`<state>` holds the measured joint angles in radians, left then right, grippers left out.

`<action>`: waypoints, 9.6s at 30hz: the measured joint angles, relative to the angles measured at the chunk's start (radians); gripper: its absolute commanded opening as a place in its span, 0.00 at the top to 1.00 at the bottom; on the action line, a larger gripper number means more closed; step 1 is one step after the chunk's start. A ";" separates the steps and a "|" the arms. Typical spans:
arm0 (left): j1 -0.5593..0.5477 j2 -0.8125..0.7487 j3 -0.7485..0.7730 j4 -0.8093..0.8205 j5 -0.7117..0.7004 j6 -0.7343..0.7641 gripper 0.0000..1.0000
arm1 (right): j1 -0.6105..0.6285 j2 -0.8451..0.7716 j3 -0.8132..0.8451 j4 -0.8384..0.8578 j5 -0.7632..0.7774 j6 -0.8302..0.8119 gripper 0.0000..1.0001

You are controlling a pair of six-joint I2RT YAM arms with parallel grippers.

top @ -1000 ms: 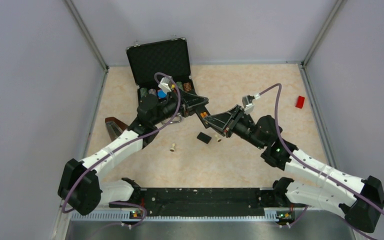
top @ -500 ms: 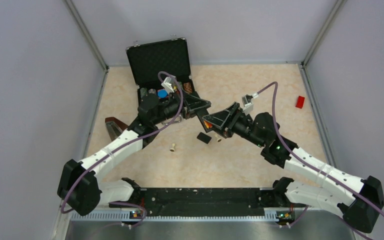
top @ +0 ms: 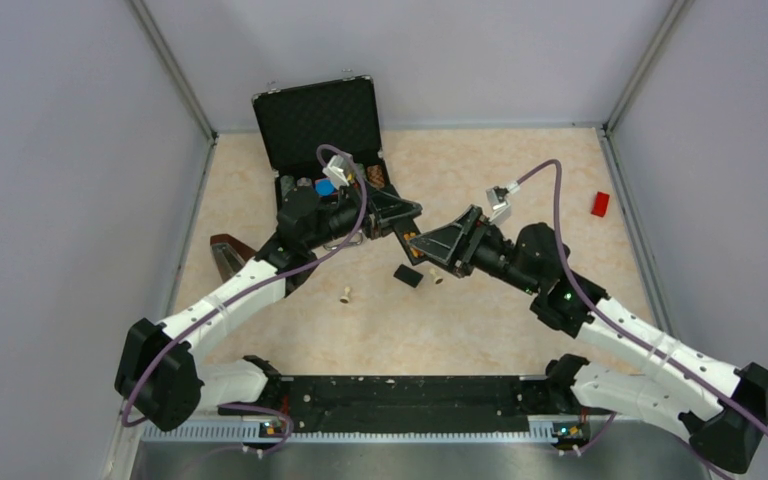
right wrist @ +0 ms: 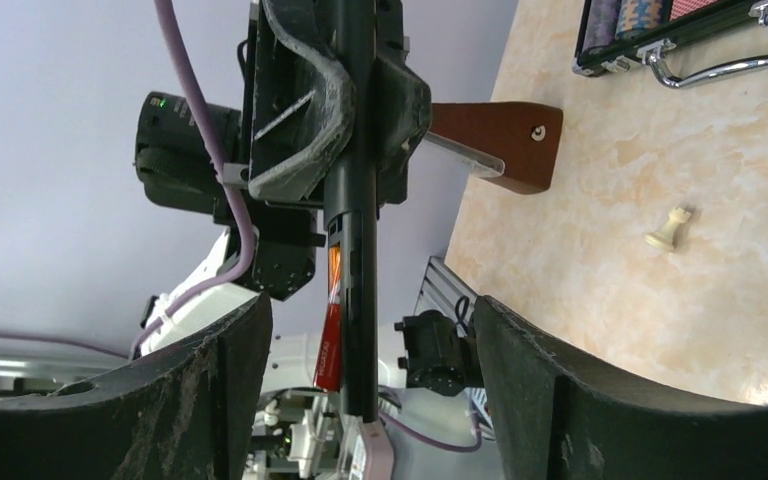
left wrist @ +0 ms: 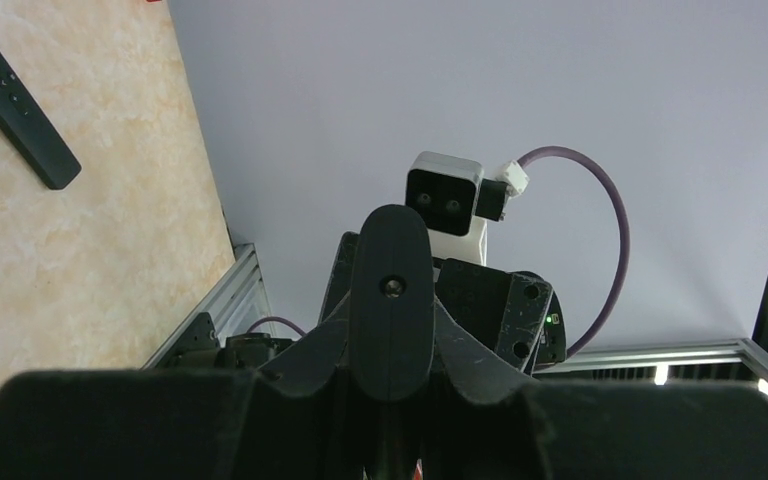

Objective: Load the batteries into the remote control

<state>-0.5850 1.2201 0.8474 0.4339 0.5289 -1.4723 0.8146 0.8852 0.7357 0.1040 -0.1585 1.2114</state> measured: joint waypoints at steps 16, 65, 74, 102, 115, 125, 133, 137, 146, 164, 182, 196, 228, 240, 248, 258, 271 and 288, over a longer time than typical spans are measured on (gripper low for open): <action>0.000 0.002 0.000 0.000 -0.021 -0.046 1.00 | -0.001 -0.088 0.000 -0.045 0.000 -0.078 0.44; 0.015 0.038 0.011 0.005 -0.018 0.050 1.00 | -0.017 -0.009 0.007 -0.071 -0.024 -0.018 0.72; -0.005 -0.003 0.039 -0.055 -0.013 0.156 1.00 | -0.020 -0.035 0.007 -0.112 0.005 0.008 0.36; 0.014 -0.289 -0.007 -0.600 -0.327 0.704 1.00 | -0.067 0.329 0.188 -0.661 0.156 -0.541 0.41; 0.040 -0.339 0.037 -0.939 -0.687 0.694 1.00 | -0.016 0.747 0.416 -0.601 0.093 -0.943 0.31; 0.253 -0.341 0.063 -1.030 -0.714 0.621 1.00 | 0.014 0.985 0.562 -0.703 0.131 -1.207 0.32; 0.337 -0.350 0.044 -1.018 -0.653 0.589 1.00 | 0.014 1.038 0.583 -0.741 0.135 -1.281 0.37; 0.352 -0.350 0.035 -1.017 -0.630 0.584 1.00 | 0.014 1.042 0.589 -0.739 0.134 -1.297 0.39; 0.366 -0.349 0.021 -1.009 -0.600 0.581 1.00 | 0.002 1.069 0.621 -0.740 0.136 -1.313 0.68; 0.333 -0.297 -0.123 -0.638 -0.253 0.593 1.00 | 0.008 0.577 0.547 -0.722 0.034 -1.145 0.70; 0.072 -0.227 -0.150 -0.099 -0.265 0.689 1.00 | 0.169 0.346 0.547 -0.696 0.072 -0.867 0.69; 0.058 -0.218 -0.150 -0.077 -0.274 0.702 1.00 | 0.192 0.384 0.549 -0.669 0.117 -0.822 0.69; 0.055 -0.192 -0.088 -0.228 -0.308 0.686 1.00 | 0.222 0.475 0.581 -0.674 0.230 -0.814 0.69; 0.055 -0.181 -0.082 -0.229 -0.298 0.686 1.00 | 0.224 0.493 0.581 -0.673 0.233 -0.814 0.69; 0.055 -0.181 -0.082 -0.229 -0.279 0.686 1.00 | 0.224 0.499 0.582 -0.673 0.233 -0.814 0.69; 0.055 -0.172 -0.082 -0.229 -0.254 0.685 1.00 | 0.224 0.500 0.584 -0.673 0.233 -0.813 0.69; 0.053 -0.170 -0.061 -0.275 -0.264 0.662 1.00 | 0.224 0.512 0.591 -0.674 0.221 -0.813 0.66; 0.060 -0.163 -0.032 -0.326 -0.278 0.632 1.00 | 0.226 0.560 0.662 -0.734 0.243 -0.792 0.62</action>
<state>-0.5247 1.0569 0.8158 0.1078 0.2504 -0.8398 1.0409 1.4448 1.3975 -0.6296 0.0849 0.4191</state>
